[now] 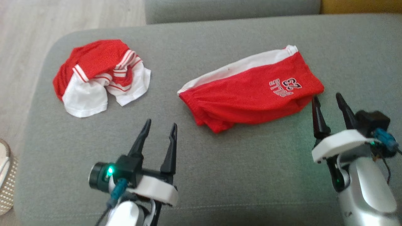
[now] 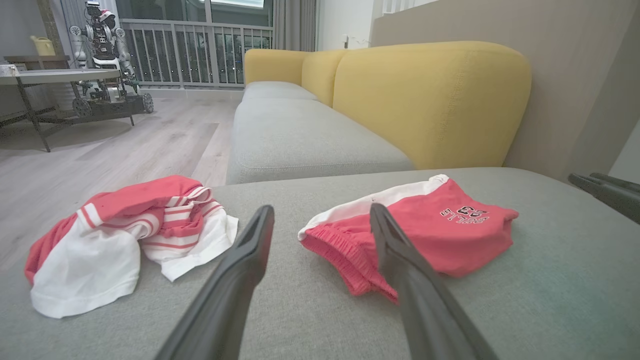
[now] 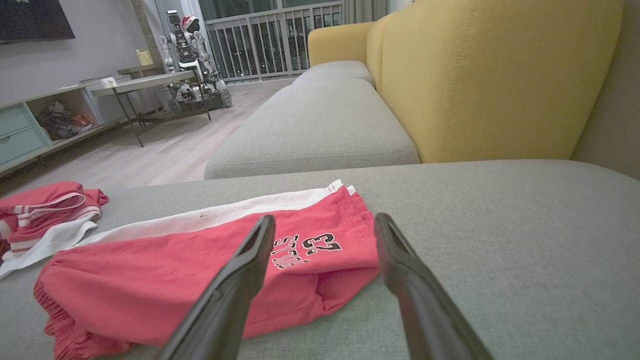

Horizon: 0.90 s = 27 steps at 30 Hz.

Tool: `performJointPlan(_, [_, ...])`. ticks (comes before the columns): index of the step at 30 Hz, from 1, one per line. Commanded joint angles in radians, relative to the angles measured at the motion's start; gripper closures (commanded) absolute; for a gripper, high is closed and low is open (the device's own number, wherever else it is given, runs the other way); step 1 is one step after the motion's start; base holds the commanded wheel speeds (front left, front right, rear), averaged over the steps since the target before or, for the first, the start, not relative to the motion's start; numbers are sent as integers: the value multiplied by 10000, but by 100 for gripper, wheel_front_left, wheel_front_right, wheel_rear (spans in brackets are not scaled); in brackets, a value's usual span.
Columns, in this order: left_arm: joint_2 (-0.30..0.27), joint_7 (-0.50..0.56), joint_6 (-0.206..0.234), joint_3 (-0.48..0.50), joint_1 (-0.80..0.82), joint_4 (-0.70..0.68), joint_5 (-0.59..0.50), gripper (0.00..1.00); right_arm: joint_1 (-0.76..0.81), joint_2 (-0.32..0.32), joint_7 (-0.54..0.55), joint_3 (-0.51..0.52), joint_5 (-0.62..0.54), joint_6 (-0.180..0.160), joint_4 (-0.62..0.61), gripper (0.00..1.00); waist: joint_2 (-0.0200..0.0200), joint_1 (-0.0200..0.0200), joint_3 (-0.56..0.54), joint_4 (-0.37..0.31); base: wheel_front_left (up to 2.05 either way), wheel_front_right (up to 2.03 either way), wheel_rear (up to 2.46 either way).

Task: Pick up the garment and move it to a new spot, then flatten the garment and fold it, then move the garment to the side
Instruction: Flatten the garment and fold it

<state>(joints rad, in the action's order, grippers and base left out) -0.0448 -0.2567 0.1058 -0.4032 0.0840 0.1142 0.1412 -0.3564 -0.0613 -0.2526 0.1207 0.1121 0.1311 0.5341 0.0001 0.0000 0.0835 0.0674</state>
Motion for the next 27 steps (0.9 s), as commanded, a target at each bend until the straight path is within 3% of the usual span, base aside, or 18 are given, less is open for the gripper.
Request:
performJointPlan(1, [-77, -51, 72, 290, 229, -423, -155, 0, -165, 107, -90, -192, 53, -4, -433, 0, -1, 0, -288, 248, 0, 0, 0])
performJointPlan(14, [-61, -51, 284, -28, -328, -655, -540, 0, 537, 109, -91, 801, 74, -4, -506, 0, -1, 0, -256, 1245, 0, 0, 0])
performJointPlan(19, [-59, -51, 209, -192, -36, -822, -739, 0, -664, 78, 359, 1903, -869, -4, 399, 0, -1, 0, 479, 1524, 0, 0, 0])
performJointPlan(27, [-57, -51, 93, -631, 630, -973, -678, 0, -3067, -989, 1460, 3345, -2626, -4, 2174, 0, -1, 0, 1761, 2102, 0, 0, 0])
